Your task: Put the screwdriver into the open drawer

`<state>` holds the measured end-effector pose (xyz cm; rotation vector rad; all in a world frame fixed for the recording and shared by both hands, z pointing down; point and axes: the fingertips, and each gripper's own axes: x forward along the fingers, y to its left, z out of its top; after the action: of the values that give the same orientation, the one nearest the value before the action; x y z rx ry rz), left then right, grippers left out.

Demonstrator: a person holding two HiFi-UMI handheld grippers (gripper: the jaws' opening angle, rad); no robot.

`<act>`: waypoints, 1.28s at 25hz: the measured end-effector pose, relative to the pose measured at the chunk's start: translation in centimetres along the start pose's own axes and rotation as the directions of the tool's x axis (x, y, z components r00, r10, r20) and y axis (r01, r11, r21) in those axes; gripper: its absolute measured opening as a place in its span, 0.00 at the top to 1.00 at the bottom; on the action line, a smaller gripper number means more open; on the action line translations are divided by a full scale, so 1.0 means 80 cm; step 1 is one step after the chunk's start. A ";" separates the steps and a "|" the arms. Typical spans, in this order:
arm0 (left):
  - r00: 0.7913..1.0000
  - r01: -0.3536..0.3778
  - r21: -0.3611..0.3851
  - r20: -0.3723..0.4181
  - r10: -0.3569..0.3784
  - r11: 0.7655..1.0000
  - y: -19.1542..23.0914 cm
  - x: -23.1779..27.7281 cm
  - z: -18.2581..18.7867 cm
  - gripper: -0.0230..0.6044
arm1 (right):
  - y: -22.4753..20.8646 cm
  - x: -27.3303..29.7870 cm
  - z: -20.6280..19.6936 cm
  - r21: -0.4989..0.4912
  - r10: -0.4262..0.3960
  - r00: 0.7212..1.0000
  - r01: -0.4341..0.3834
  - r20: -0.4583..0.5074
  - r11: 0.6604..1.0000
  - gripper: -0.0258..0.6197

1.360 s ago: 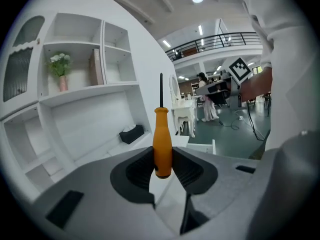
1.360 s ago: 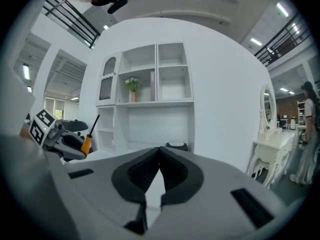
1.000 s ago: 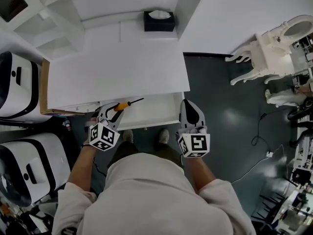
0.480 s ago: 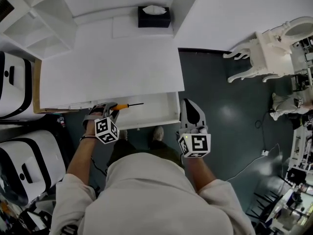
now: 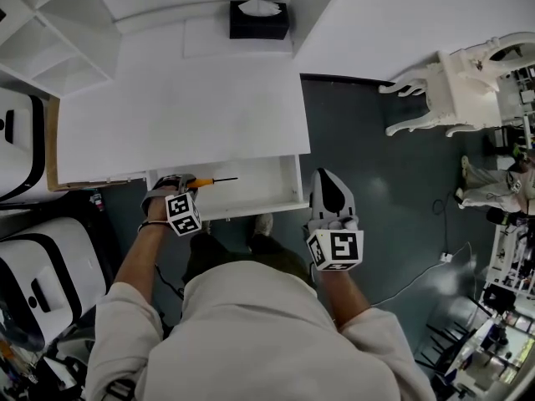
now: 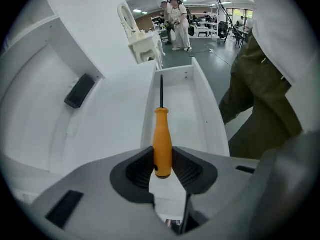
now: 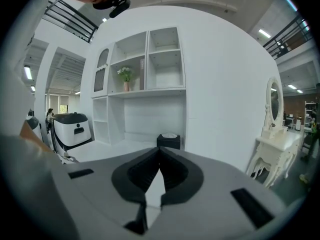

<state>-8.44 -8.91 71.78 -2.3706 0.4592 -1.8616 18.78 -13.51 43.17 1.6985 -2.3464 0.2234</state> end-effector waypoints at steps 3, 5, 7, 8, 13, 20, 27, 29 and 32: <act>1.000 0.023 -0.001 -0.020 -0.023 1.000 -0.004 0.020 -0.003 0.78 | -0.006 0.003 -0.004 -0.001 -0.003 1.000 0.003 -0.013 1.000 0.96; 0.999 0.041 -0.004 -0.031 -0.041 0.999 -0.007 0.032 -0.005 0.78 | -0.009 0.004 -0.007 -0.002 -0.007 1.000 0.006 -0.021 1.000 0.96; 0.997 0.061 0.000 -0.045 -0.061 0.998 -0.012 0.045 -0.008 0.78 | -0.013 0.005 -0.009 -0.005 -0.010 1.000 0.010 -0.029 1.000 0.95; 0.996 0.072 0.002 -0.052 -0.071 0.997 -0.015 0.052 -0.010 0.78 | -0.014 0.005 -0.010 -0.007 -0.012 0.999 0.012 -0.033 1.000 0.95; 0.991 0.107 0.002 -0.078 -0.107 0.994 -0.025 0.080 -0.019 0.78 | -0.018 0.005 -0.020 -0.012 -0.023 0.998 0.023 -0.054 1.000 0.96; 0.985 0.142 -0.001 -0.099 -0.141 0.990 -0.033 0.107 -0.027 0.78 | -0.021 0.005 -0.033 -0.018 -0.031 0.996 0.030 -0.085 0.999 0.96; 0.978 0.175 0.000 -0.118 -0.174 0.985 -0.042 0.128 -0.036 0.78 | -0.025 0.006 -0.042 -0.024 -0.035 0.994 0.033 -0.106 0.999 0.95; 0.976 0.183 0.003 -0.124 -0.181 0.983 -0.044 0.135 -0.038 0.78 | -0.025 0.006 -0.044 -0.029 -0.034 0.993 0.031 -0.113 0.999 0.96; 0.972 0.194 0.011 -0.133 -0.191 0.981 -0.048 0.144 -0.039 0.78 | -0.026 0.007 -0.048 -0.032 -0.035 0.992 0.031 -0.122 0.999 0.96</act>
<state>-8.33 -8.29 84.33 -2.3617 0.2210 -2.1019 20.98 -13.68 46.96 1.6586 -2.2211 0.2763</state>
